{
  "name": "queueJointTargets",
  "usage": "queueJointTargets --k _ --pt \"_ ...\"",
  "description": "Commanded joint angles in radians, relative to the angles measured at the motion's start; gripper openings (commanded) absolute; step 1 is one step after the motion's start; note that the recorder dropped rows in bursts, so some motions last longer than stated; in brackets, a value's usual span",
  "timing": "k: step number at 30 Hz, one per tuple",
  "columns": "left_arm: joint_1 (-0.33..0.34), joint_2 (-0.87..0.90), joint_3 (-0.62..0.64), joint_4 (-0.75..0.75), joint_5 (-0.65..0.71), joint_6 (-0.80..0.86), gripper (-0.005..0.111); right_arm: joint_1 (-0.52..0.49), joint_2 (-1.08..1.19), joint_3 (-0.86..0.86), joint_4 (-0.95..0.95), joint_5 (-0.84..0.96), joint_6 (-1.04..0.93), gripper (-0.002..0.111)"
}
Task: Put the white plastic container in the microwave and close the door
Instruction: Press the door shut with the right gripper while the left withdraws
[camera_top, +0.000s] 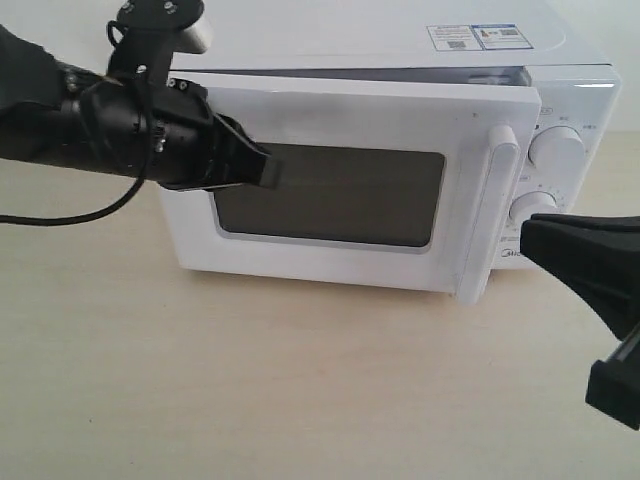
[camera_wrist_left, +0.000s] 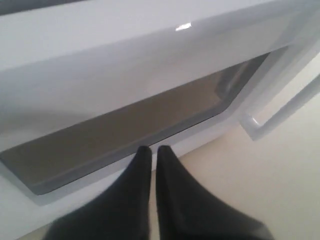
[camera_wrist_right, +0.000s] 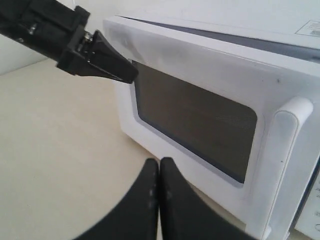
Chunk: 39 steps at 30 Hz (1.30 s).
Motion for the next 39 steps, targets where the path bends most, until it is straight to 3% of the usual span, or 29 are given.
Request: queueJointTargets --k 1,6,14,19,27,31,39 --pt "-0.003 -0.122 0.077 0.005 -0.013 0.005 0.004 -0.006 0.023 -0.029 0.009 -0.024 -0.007 0.000" --pt "-0.003 -0.275 0.193 0.005 -0.013 -0.023 0.004 -0.006 0.153 -0.116 0.009 -0.080 0.134 0.000" --pt "-0.003 -0.565 0.351 0.005 -0.011 -0.069 0.004 -0.006 0.429 -0.276 0.009 -0.108 0.137 0.000" --pt "-0.003 -0.738 0.435 0.005 -0.009 -0.101 0.004 -0.006 0.486 -0.377 0.009 -0.221 0.137 0.000" --pt "-0.003 -0.929 0.518 0.035 0.054 -0.163 0.004 -0.006 0.568 -0.424 0.009 -0.229 0.137 0.000" --pt "0.000 -0.982 0.518 0.190 0.075 -0.289 0.004 -0.006 0.618 -0.435 0.009 -0.233 0.130 0.000" --pt "0.000 -1.031 0.518 0.679 0.228 -0.734 0.004 -0.006 0.654 -0.494 0.009 -0.278 0.114 0.000"
